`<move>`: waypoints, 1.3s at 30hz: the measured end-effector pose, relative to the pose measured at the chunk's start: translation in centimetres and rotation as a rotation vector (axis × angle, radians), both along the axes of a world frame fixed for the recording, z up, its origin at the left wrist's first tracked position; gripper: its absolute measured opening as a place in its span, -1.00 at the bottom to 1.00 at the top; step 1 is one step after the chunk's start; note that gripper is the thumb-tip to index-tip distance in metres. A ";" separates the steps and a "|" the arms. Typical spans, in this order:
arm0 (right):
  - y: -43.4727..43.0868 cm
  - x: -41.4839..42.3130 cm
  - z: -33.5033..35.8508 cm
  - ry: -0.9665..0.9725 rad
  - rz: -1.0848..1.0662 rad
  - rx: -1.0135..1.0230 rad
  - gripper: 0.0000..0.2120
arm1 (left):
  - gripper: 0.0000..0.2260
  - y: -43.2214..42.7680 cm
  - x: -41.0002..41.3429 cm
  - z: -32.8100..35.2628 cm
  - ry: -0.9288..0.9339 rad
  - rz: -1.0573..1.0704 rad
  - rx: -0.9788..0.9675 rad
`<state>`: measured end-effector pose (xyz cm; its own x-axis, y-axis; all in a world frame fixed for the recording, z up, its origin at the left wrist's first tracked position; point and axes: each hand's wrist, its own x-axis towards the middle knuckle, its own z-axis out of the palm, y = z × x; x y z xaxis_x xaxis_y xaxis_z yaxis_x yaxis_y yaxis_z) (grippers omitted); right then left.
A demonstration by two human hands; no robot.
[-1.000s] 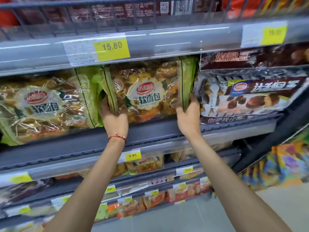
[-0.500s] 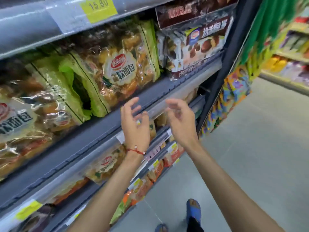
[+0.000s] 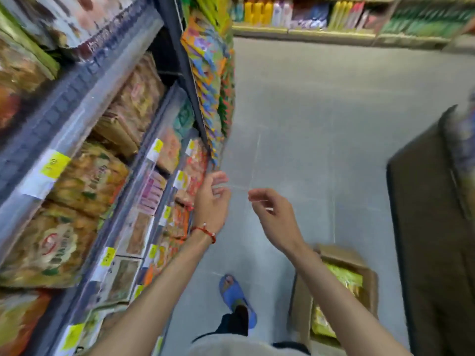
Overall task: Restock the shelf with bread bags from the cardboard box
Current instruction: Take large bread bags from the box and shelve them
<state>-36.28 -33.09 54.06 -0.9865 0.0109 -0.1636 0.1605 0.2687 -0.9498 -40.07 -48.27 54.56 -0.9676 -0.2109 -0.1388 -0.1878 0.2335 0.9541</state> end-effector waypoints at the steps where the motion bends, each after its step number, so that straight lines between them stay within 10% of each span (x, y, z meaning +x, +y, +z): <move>1: 2.0 1.8 -0.7 -0.025 -0.024 0.007 -0.79 | -0.67 2.1 1.1 -0.9 -0.037 -0.048 -0.008; 15: 28.0 24.0 -5.2 -0.272 -0.290 0.016 -0.84 | -0.73 26.1 22.0 -7.2 -0.325 -0.298 0.038; 25: 37.0 26.9 -8.2 -0.465 -0.388 0.012 -0.81 | -0.82 34.1 22.4 -11.2 -0.472 -0.429 -0.008; 39: 50.4 21.5 -19.4 -0.634 0.090 0.085 -0.76 | -0.87 46.2 25.1 -20.5 -0.733 -0.008 -0.073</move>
<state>-14.78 17.31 34.71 -0.6959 -0.0290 -0.7175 0.6570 0.3777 -0.6525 -14.97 -2.06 34.03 -0.6335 -0.2375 -0.7364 -0.7693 0.2953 0.5666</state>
